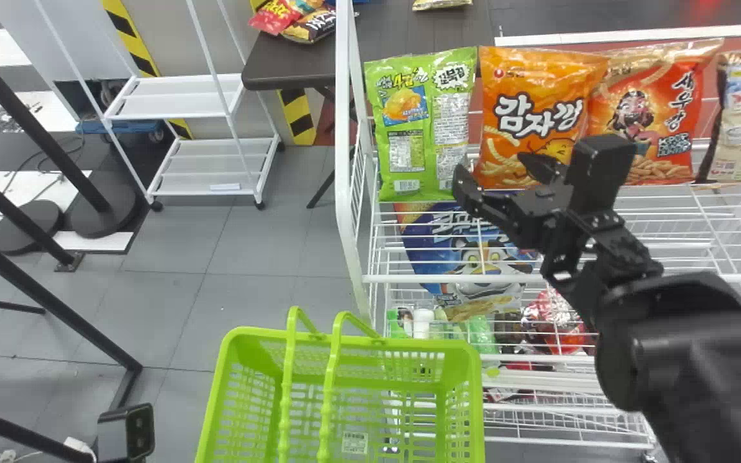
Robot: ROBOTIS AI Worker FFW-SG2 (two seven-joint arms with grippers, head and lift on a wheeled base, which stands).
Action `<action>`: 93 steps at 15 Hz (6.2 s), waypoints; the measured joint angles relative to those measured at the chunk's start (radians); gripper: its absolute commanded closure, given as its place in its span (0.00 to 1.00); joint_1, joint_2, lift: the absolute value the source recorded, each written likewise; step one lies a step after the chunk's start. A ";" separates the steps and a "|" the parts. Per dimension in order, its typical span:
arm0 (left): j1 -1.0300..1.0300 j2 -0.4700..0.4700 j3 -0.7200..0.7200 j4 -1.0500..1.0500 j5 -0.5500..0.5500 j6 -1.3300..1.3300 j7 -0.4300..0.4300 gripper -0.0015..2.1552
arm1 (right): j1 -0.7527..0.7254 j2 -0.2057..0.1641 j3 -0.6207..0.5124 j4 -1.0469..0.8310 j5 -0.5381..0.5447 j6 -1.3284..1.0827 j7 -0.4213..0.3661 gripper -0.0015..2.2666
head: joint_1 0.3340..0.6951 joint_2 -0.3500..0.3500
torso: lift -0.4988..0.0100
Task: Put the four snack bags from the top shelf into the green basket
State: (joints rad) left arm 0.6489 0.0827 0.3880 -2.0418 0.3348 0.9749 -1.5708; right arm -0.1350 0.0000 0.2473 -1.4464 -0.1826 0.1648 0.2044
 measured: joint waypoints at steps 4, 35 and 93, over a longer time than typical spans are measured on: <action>-0.010 0.003 -0.008 0.015 0.001 0.000 0.000 1.00 | -0.144 0.000 0.049 0.205 -0.094 -0.023 0.051 0.04 | 1.00 0.79 | 0.98; -0.085 0.024 0.001 0.039 0.004 0.061 0.000 1.00 | 0.552 -0.016 -0.173 -0.758 -0.039 0.415 0.094 0.99 | 1.00 0.69 | 0.98; -0.051 0.007 -0.020 0.044 0.000 0.061 0.000 1.00 | -0.134 -0.059 -0.033 0.093 0.068 0.163 -0.042 1.00 | 1.00 0.60 | 0.98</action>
State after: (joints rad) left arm 0.5978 0.0899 0.3677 -1.9982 0.3346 1.0363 -1.5708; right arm -0.2692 -0.0592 0.2146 -1.3538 -0.1147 0.3281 0.1627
